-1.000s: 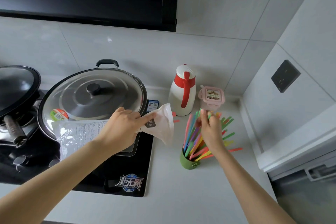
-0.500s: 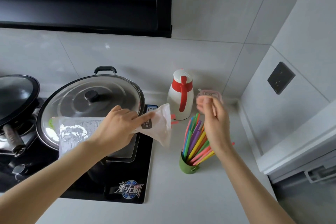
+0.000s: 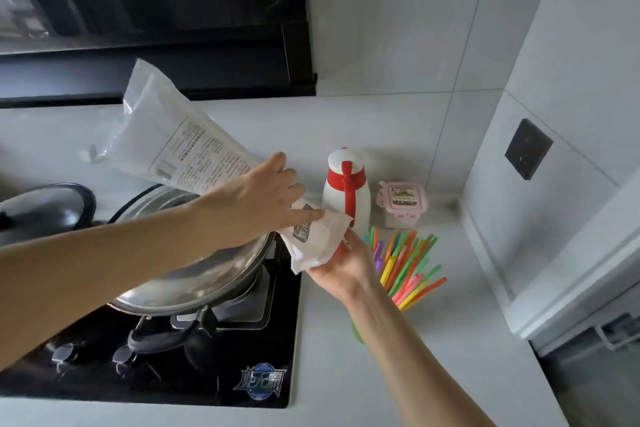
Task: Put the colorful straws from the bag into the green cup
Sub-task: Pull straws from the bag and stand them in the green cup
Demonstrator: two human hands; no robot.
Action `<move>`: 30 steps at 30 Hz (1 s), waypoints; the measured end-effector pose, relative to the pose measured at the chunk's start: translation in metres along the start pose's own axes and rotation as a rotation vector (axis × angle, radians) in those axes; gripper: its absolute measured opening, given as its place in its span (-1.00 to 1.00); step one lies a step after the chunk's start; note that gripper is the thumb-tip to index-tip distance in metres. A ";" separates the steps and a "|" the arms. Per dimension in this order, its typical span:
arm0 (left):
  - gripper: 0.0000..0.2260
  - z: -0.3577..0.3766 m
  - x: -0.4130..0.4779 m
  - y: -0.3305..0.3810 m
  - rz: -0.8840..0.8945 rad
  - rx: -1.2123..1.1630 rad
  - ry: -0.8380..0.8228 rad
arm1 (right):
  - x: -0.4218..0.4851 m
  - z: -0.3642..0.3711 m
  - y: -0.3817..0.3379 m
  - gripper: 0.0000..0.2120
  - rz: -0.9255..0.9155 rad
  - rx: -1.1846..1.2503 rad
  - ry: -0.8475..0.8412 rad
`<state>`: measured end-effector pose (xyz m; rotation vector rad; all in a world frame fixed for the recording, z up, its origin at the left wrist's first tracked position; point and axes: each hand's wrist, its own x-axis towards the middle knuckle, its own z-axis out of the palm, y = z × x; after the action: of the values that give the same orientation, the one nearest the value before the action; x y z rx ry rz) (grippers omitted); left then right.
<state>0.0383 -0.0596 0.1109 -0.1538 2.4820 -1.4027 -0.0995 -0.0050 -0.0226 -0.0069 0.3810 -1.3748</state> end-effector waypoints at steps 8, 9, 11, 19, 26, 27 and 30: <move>-0.29 -0.001 0.002 -0.014 -0.063 0.036 -0.025 | -0.004 -0.015 -0.007 -0.77 -0.045 0.060 0.171; -0.32 0.001 0.000 -0.012 -0.080 0.021 -0.023 | -0.004 -0.017 -0.010 -0.75 -0.065 0.087 0.175; -0.39 0.011 -0.005 -0.004 -0.114 -0.091 -0.019 | -0.006 -0.019 -0.017 -0.73 -0.118 0.122 0.155; -0.41 0.027 -0.023 0.038 -0.500 -0.775 0.227 | -0.027 -0.012 -0.030 -0.56 -0.325 -0.010 -0.026; -0.36 0.027 -0.021 0.068 -0.550 -0.996 0.275 | -0.029 0.016 -0.012 -0.54 -0.346 -0.424 0.023; -0.36 0.026 -0.021 0.070 -0.552 -1.009 0.274 | -0.028 0.017 -0.008 -0.51 -0.321 -0.447 0.072; -0.36 0.025 -0.025 0.074 -0.576 -1.018 0.268 | -0.025 0.018 -0.006 -0.61 -0.386 -0.478 0.155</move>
<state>0.0735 -0.0355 0.0405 -0.9891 3.2915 -0.1209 -0.1038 0.0142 0.0022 -0.3865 0.8658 -1.6377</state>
